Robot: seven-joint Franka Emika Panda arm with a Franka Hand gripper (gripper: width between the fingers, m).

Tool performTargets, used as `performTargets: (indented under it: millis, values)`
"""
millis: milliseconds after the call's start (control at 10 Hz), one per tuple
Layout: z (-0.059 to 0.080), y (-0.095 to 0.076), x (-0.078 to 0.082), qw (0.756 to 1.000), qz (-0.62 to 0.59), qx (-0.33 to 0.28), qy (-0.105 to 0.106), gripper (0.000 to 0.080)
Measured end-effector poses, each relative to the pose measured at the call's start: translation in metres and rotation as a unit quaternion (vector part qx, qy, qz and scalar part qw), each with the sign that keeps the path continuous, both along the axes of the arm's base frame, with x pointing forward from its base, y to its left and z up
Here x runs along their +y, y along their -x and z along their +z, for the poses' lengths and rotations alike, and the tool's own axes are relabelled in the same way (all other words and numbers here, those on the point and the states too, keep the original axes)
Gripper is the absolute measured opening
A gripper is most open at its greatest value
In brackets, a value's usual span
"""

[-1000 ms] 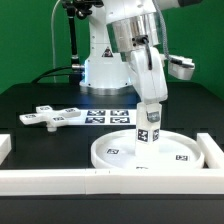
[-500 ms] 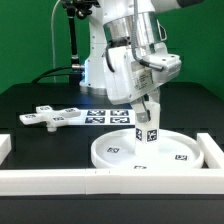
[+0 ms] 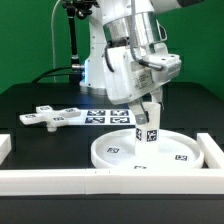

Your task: Assemble round table

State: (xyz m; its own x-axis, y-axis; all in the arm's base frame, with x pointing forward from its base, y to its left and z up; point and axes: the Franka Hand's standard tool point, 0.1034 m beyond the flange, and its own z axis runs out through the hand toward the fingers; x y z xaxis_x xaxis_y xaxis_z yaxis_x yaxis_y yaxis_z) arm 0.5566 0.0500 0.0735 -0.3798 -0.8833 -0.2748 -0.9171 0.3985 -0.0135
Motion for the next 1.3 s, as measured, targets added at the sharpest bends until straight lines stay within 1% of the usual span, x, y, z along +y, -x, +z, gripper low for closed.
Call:
performTargets:
  millis: [100, 500, 700, 800, 900, 1000, 1100, 1200, 1300]
  values:
    - [0.0009, -0.0019, 0.0023, 0.999, 0.037, -0.006, 0.003, 0.0645]
    - [-0.0002, -0.0011, 0.0016, 0.985, 0.165, -0.039, 0.019, 0.0649]
    - [-0.0002, -0.0010, 0.0016, 0.967, 0.248, -0.060, 0.029, 0.0649]
    - [-0.0011, 0.0020, 0.0021, 0.945, 0.319, -0.059, 0.038, 0.0649]
    - [-0.0006, 0.0024, 0.0014, 0.912, 0.401, -0.067, 0.050, 0.0649]
    - [0.0001, 0.0028, 0.0028, 0.880, 0.465, -0.073, 0.056, 0.0649]
    - [0.0017, 0.0032, 0.0059, 0.853, 0.513, -0.069, 0.061, 0.0649]
    - [0.0020, 0.0026, 0.0059, 0.831, 0.548, -0.076, 0.065, 0.0649]
    - [0.0017, 0.0027, 0.0054, 0.814, 0.571, -0.082, 0.066, 0.0649]
